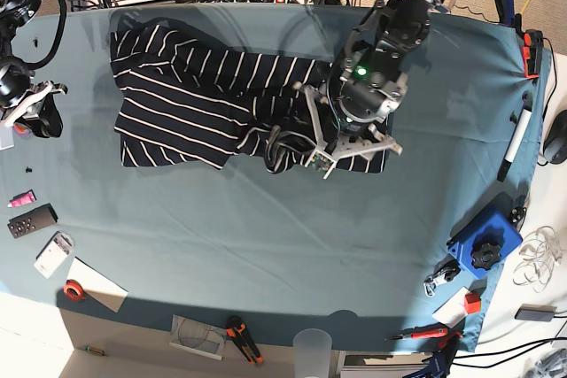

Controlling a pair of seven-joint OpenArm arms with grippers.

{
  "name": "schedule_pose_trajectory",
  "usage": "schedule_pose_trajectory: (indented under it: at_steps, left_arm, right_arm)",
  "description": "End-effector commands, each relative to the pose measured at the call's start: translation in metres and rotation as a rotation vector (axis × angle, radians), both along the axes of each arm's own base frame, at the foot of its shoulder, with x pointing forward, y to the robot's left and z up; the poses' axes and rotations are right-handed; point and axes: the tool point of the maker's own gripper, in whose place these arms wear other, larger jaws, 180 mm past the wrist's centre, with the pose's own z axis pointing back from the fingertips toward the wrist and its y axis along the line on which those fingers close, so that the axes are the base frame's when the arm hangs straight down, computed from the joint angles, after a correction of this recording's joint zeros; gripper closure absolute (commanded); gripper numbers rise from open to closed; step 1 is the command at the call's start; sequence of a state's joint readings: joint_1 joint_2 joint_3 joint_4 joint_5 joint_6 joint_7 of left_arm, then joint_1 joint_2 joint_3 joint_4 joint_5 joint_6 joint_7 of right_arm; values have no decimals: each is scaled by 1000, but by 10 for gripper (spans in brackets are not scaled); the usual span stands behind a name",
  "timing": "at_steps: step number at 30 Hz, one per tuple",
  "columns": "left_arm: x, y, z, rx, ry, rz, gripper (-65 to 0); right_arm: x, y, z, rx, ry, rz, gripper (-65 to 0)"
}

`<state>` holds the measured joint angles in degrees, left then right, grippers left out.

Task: Layout the t-shirt on the table in an organized manner, then fold the t-shirt properly
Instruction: 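Press the folded end down with the left gripper and release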

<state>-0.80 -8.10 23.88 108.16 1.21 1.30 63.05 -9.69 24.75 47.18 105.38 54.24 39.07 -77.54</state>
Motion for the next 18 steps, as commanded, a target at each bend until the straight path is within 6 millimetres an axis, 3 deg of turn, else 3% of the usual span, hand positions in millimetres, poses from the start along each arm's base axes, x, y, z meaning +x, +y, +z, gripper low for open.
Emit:
schedule_pose_trajectory:
  at_steps: [1,5,12,15,18]
  left_arm:
    - [5,-9,18,-53,-38,-12,-304]
    - [-10,-33,30,-146,-21,-123,-304]
    - [-75,-86,14,-370,146,-300,-304]
    - [-87,-89,5,-394,168,-289,-304]
    - [-87,-88,7,-394,167,-288,-304]
  right_arm:
    - [7,-2,18,-22,-58,15,-138]
    - [8,-2,18,-22,-62,15,-138]
    - [8,-2,18,-21,-63,15,-138]
    - [8,-2,18,-22,-62,15,-139]
    - [8,-2,19,-22,-63,15,-138]
